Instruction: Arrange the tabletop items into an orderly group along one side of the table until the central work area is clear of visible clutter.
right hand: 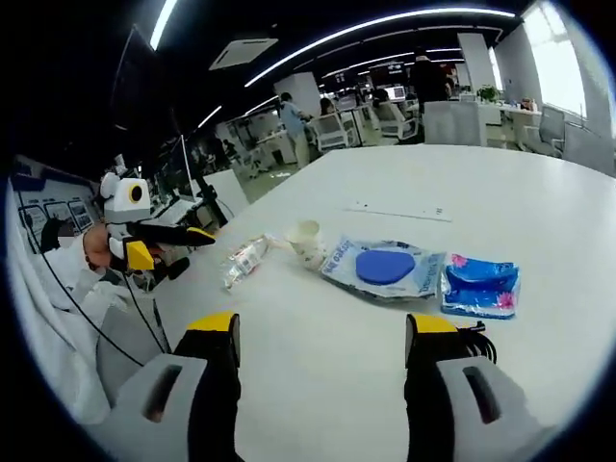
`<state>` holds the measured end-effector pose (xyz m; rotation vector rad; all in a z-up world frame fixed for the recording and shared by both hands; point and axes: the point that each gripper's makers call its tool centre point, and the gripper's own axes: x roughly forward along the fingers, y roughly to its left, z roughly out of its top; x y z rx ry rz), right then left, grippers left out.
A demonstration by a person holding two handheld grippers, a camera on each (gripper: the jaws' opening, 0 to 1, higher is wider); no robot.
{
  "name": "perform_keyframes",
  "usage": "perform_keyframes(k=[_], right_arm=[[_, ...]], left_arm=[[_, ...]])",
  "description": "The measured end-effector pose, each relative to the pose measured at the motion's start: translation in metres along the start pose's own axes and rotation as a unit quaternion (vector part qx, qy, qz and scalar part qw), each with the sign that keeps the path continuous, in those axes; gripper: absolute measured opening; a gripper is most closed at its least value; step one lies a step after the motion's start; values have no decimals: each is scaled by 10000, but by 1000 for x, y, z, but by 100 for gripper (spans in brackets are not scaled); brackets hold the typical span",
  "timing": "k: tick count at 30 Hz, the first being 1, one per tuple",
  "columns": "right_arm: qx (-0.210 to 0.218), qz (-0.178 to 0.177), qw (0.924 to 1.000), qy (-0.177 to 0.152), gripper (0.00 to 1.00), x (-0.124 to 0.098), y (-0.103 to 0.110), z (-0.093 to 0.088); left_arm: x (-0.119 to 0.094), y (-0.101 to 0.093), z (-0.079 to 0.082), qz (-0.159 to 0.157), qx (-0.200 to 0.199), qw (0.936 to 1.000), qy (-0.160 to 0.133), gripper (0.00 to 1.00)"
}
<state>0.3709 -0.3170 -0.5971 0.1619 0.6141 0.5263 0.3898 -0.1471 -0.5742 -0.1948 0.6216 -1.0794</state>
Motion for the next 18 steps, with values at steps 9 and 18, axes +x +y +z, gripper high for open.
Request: perform_keyframes(k=[9,18], right_arm=[[-137,382,9991,99,69,27,30,8],[-355,732,9963,258,68,58,54,19]], left_arm=[[-33,18,-2,325,-109,9993,-168,81],[-63,35,-9,634,-297,9971,-290,80]])
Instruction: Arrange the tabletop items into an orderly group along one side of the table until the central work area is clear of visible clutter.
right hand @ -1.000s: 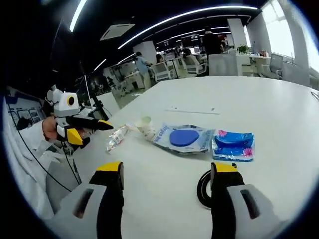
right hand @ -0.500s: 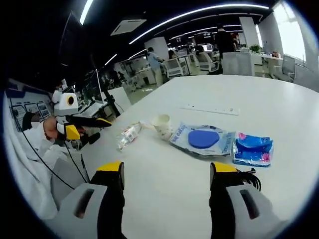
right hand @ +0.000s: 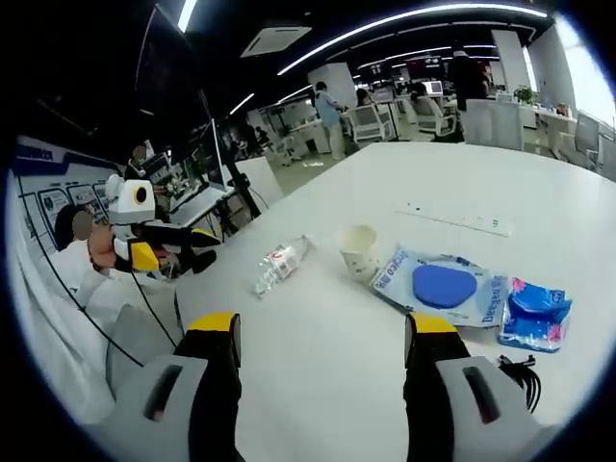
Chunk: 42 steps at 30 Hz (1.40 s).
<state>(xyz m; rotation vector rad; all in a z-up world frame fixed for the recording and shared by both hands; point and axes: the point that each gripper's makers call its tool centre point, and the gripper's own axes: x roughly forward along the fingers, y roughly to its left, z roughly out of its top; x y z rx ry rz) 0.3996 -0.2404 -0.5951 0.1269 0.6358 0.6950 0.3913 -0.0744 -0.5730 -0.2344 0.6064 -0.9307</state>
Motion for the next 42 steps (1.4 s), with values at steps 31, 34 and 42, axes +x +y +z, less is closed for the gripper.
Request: perform_keyframes(k=[31,34,42], right_arm=[[146,1012,9946,151,65,128,72,41],[299,947,9950,71,65,143,71,47],[534,850,9949,22,65,185,74,51]], left_arm=[[-44,56,-7,368,-335,9985,-221,78],[-46,62,-9,400,-344,9984,-222,78],[-48,74,-13,418,-436,9977,-291,76]])
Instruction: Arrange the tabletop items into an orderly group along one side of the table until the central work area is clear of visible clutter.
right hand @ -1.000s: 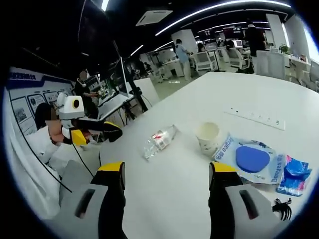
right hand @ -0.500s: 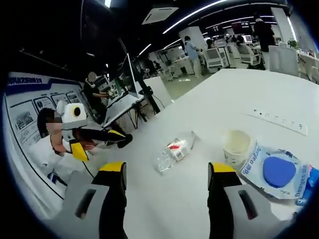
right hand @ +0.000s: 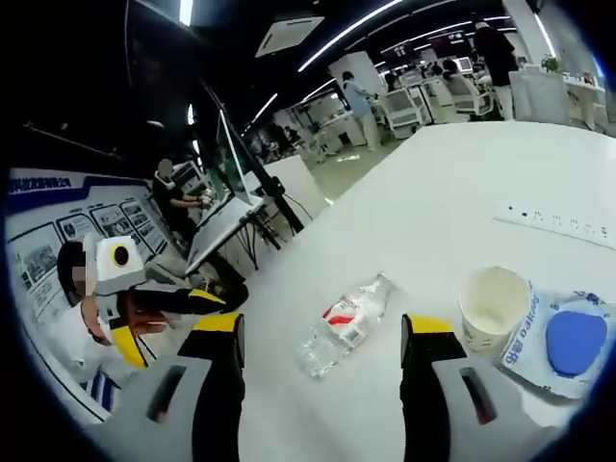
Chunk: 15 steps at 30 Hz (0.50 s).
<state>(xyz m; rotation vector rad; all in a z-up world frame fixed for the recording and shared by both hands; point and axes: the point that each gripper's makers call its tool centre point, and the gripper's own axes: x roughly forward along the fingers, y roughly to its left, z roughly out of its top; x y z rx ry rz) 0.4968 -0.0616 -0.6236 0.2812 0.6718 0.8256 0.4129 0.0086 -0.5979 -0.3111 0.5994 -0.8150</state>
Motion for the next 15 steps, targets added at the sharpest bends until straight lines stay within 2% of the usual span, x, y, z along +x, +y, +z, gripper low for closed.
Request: perform_keyframes(k=[6,15], right_arm=[[390,-101,9991,-166,64,23,-3,5],[1135,-399,9922,-337,63,58,-19,7]], left_arm=[[2,9,-2,-5,-65,10000,-31,76],[6,15,-5,-62,-95,9999,-50,75]])
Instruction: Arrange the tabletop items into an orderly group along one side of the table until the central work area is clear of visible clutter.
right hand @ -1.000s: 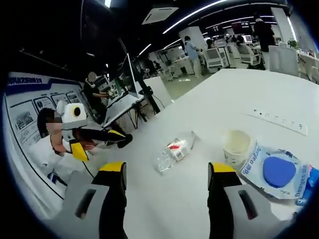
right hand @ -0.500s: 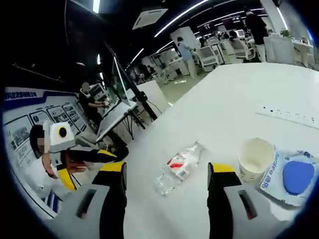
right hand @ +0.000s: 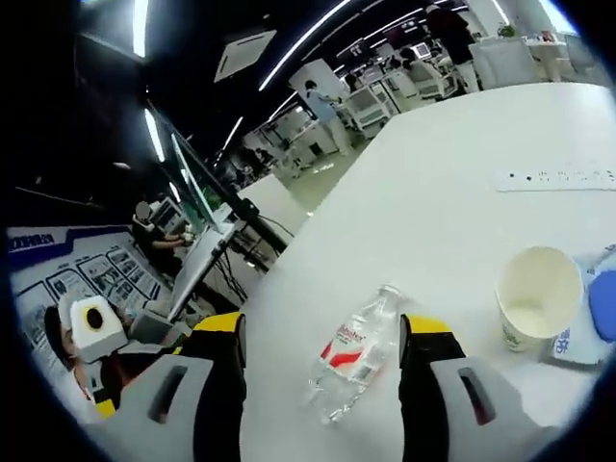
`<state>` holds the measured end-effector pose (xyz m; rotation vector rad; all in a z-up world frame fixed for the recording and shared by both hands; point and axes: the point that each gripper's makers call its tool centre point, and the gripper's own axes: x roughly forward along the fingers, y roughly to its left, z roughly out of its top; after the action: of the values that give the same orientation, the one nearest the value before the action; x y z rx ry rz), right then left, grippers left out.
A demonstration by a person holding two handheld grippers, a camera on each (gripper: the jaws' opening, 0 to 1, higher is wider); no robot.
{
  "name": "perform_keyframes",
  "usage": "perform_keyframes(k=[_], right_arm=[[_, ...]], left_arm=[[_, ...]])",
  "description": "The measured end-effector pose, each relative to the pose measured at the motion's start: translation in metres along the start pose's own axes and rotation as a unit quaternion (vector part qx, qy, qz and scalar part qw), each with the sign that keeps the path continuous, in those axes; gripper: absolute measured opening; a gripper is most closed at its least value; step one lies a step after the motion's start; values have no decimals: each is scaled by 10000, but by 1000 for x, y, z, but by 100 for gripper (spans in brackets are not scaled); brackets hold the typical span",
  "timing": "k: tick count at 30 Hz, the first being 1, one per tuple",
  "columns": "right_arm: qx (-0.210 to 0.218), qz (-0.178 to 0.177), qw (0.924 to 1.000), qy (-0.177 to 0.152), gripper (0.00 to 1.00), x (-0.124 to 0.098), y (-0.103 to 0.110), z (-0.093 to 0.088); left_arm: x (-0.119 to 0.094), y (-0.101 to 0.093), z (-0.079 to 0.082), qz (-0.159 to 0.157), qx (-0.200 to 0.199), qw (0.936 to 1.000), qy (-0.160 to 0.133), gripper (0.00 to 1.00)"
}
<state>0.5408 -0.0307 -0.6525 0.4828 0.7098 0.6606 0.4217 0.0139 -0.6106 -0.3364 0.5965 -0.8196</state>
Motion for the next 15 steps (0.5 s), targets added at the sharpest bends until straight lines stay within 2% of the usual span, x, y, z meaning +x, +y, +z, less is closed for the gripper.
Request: perform_keyframes(k=[7,9,15], right_arm=[[298,-472,9984,-21,59,21,-18,2],[409,-586,9974,98,57,29,-21,-2],[529,-857,9948,171,55,44,-30,-9]], left_arm=[[3,3,-6,-58,-66,9999,-50,75],[4,4,-8,-79,-92,9999,-52,74],[6,6,-15,-126,-119,9998,-14,74]])
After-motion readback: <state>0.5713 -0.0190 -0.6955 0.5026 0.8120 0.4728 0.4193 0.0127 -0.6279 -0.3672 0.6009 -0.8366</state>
